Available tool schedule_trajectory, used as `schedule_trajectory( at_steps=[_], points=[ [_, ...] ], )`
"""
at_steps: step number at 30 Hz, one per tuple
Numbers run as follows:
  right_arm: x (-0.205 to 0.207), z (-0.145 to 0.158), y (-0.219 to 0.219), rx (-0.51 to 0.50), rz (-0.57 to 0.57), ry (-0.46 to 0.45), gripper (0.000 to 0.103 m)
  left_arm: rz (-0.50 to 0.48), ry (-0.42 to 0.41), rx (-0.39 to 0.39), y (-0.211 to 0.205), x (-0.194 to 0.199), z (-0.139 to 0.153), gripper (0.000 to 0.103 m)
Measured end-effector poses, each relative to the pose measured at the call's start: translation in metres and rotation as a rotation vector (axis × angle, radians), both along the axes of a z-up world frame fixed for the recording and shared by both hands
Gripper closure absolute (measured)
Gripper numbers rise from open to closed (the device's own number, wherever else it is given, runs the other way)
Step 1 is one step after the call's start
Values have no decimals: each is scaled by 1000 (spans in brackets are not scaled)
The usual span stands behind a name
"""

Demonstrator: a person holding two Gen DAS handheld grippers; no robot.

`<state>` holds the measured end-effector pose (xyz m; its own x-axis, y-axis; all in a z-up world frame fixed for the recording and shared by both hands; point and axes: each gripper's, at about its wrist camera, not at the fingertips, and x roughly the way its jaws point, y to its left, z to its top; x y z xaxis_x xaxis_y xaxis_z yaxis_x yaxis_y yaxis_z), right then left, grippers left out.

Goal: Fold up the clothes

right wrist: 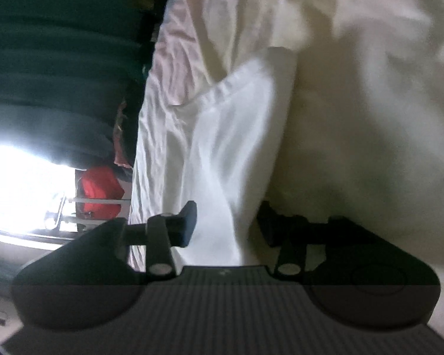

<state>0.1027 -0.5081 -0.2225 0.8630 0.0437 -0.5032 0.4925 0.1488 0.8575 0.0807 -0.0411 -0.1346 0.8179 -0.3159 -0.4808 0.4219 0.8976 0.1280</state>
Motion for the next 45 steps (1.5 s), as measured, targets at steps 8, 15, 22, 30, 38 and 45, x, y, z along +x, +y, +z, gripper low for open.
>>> schedule_trajectory(
  at_steps=[8,15,22,30,38,45],
  points=[
    [20,-3,-2,-71,-8,-36,61,2,20,-45,4,1,3,69],
    [28,-10,-14,-92,-37,-3,96,49,105,-168,28,-16,28,13],
    [28,3,-19,-136,-95,-33,97,301,246,-503,109,-11,42,3],
    [16,14,-36,-198,-188,-75,97,858,381,-1010,237,24,4,17],
    [6,11,-48,-223,-232,-58,97,1077,377,-1240,306,19,-4,71],
    [-3,11,-50,-262,-236,-37,98,1054,276,-1095,320,-2,50,95]
  ],
)
